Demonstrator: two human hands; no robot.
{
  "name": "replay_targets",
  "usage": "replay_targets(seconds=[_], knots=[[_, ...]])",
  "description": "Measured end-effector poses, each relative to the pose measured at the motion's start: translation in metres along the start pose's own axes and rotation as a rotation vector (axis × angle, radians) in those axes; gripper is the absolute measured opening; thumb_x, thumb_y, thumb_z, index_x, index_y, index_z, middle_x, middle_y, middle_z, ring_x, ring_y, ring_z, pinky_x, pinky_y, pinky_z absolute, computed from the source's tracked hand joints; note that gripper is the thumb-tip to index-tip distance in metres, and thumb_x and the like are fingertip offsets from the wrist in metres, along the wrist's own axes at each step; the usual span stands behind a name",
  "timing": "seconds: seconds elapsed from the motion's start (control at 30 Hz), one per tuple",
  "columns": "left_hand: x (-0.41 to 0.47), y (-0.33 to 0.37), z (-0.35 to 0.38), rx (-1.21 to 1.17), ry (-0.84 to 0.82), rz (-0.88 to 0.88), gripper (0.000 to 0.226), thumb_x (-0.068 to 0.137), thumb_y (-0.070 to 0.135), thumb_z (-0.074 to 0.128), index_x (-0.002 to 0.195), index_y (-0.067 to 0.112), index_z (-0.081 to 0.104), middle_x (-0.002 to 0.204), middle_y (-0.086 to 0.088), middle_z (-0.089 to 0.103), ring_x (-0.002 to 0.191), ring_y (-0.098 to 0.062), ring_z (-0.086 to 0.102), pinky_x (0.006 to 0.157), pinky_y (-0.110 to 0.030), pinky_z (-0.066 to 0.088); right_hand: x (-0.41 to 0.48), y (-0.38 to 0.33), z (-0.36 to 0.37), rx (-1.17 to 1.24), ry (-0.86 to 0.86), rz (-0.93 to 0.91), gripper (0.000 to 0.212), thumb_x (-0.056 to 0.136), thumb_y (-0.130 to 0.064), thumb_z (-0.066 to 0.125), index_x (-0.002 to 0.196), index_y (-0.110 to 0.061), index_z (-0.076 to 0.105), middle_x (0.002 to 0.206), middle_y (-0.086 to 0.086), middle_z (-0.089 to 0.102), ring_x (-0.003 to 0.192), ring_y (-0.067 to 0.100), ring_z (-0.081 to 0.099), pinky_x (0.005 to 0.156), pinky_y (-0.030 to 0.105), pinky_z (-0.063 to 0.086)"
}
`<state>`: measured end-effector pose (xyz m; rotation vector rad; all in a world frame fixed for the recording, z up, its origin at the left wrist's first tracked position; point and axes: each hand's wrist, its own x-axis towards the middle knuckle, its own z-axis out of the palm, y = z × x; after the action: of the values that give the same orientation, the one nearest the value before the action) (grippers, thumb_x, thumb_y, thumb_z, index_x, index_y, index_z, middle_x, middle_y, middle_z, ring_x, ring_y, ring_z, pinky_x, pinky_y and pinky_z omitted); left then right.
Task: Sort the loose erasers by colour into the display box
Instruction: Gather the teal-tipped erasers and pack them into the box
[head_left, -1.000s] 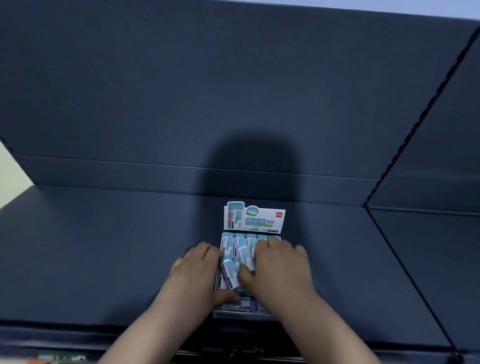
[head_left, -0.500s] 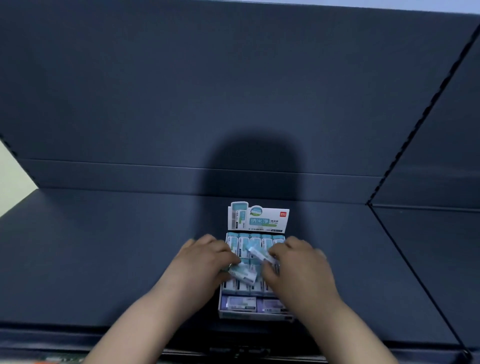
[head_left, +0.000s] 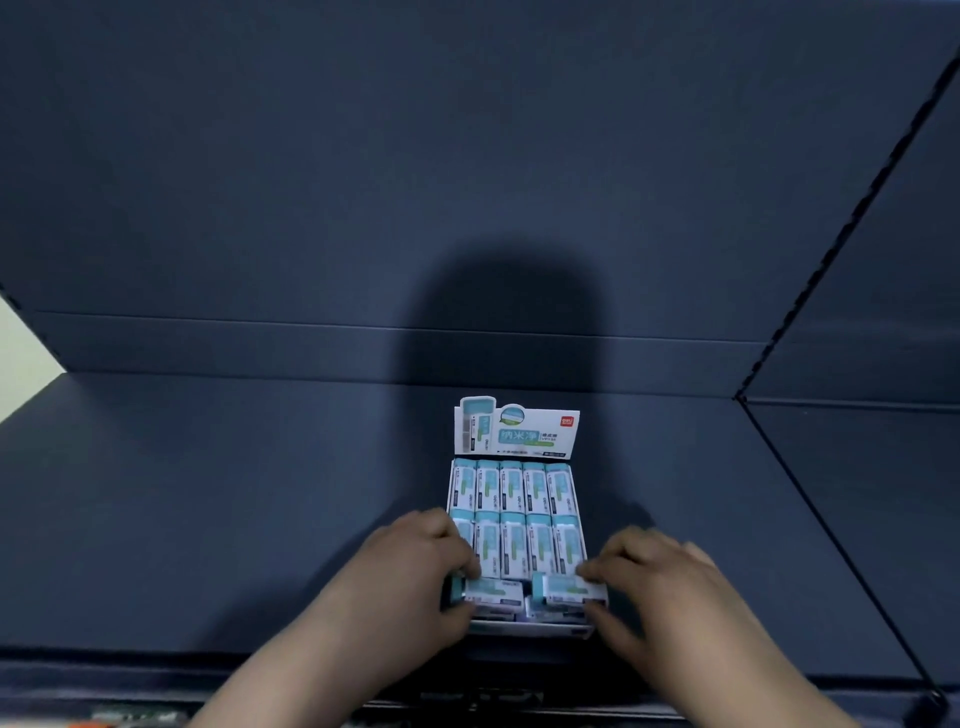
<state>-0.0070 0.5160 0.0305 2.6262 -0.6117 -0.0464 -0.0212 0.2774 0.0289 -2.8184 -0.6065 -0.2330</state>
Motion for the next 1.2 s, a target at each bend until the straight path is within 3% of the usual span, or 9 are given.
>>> replay_targets(seconds=[0.1, 0.43, 0.57, 0.67, 0.77, 0.9, 1.0, 1.07, 1.2], knots=[[-0.001, 0.0, -0.001, -0.004, -0.023, -0.043, 0.026, 0.083, 0.034, 0.059, 0.109, 0.033, 0.063, 0.107, 0.017, 0.05, 0.105, -0.001, 0.048, 0.092, -0.018, 0.038, 0.001, 0.0, -0.002, -0.036, -0.018, -0.018, 0.036, 0.044, -0.032, 0.087, 0.075, -0.034, 0.069, 0.071, -0.016, 0.056, 0.062, 0.007, 0.058, 0.056, 0.018, 0.036], [-0.004, -0.005, -0.002, -0.051, -0.077, -0.083, 0.015, 0.083, 0.037, 0.062, 0.098, 0.033, 0.061, 0.098, 0.018, 0.048, 0.092, 0.001, 0.05, 0.087, -0.017, 0.041, 0.01, -0.005, 0.005, -0.048, -0.035, -0.053, 0.036, 0.044, -0.038, 0.083, 0.073, -0.037, 0.062, 0.07, -0.02, 0.057, 0.063, 0.003, 0.057, 0.063, 0.005, 0.02], [-0.005, -0.005, -0.002, -0.069, -0.047, -0.122, 0.008, 0.084, 0.032, 0.064, 0.09, 0.032, 0.059, 0.093, 0.016, 0.047, 0.087, 0.0, 0.05, 0.078, -0.01, 0.037, 0.011, -0.003, 0.013, 0.075, -0.069, 0.037, 0.035, 0.049, -0.036, 0.083, 0.076, -0.035, 0.062, 0.074, -0.019, 0.057, 0.069, 0.006, 0.06, 0.06, 0.015, 0.036], [-0.005, -0.008, -0.001, -0.108, -0.051, -0.143, 0.02, 0.081, 0.032, 0.068, 0.079, 0.039, 0.049, 0.089, 0.017, 0.049, 0.083, 0.002, 0.05, 0.074, -0.007, 0.037, 0.008, 0.003, 0.011, 0.254, -0.099, 0.121, 0.024, 0.064, -0.037, 0.078, 0.086, -0.035, 0.068, 0.081, -0.024, 0.055, 0.081, -0.001, 0.057, 0.073, 0.018, 0.042], [-0.009, -0.012, 0.0, -0.174, -0.016, -0.214, 0.03, 0.079, 0.042, 0.068, 0.099, 0.046, 0.045, 0.083, 0.018, 0.055, 0.078, 0.003, 0.052, 0.07, -0.009, 0.039, 0.002, 0.009, 0.007, 0.418, -0.082, 0.189, 0.035, 0.064, -0.039, 0.08, 0.096, -0.041, 0.066, 0.086, -0.021, 0.052, 0.089, -0.005, 0.052, 0.075, 0.005, 0.037], [-0.018, -0.012, 0.006, -0.384, -0.184, -0.233, 0.066, 0.077, 0.044, 0.071, 0.121, 0.059, 0.024, 0.096, 0.038, 0.058, 0.091, 0.022, 0.05, 0.082, -0.002, 0.039, -0.003, 0.015, 0.012, 0.447, -0.305, 0.273, 0.092, 0.045, -0.079, 0.064, 0.123, -0.052, 0.024, 0.095, -0.017, 0.047, 0.093, -0.003, 0.047, 0.078, 0.003, 0.035], [-0.019, -0.012, 0.02, -0.316, -0.156, -0.18, 0.087, 0.075, 0.046, 0.07, 0.14, 0.053, 0.013, 0.134, 0.036, 0.04, 0.12, 0.016, 0.038, 0.1, -0.009, 0.032, 0.0, 0.01, 0.025, 0.382, -0.351, 0.213, 0.083, 0.063, -0.059, 0.072, 0.126, -0.061, 0.017, 0.112, -0.02, 0.048, 0.105, -0.003, 0.048, 0.091, 0.009, 0.035], [-0.016, -0.013, 0.027, -0.242, -0.084, -0.175, 0.086, 0.079, 0.046, 0.065, 0.143, 0.049, 0.007, 0.138, 0.028, 0.041, 0.122, 0.006, 0.041, 0.099, -0.014, 0.035, 0.004, 0.012, 0.03, 0.409, -0.287, 0.185, 0.074, 0.07, -0.045, 0.072, 0.126, -0.061, 0.027, 0.12, -0.019, 0.05, 0.113, -0.002, 0.046, 0.096, 0.013, 0.036], [-0.01, -0.014, 0.03, -0.229, -0.033, -0.19, 0.083, 0.082, 0.045, 0.062, 0.141, 0.053, 0.005, 0.132, 0.023, 0.047, 0.116, 0.002, 0.046, 0.096, -0.017, 0.039, 0.009, 0.019, 0.035, 0.394, -0.252, 0.158, 0.073, 0.073, -0.045, 0.07, 0.13, -0.057, 0.027, 0.129, -0.019, 0.048, 0.119, 0.0, 0.044, 0.099, 0.014, 0.034]])
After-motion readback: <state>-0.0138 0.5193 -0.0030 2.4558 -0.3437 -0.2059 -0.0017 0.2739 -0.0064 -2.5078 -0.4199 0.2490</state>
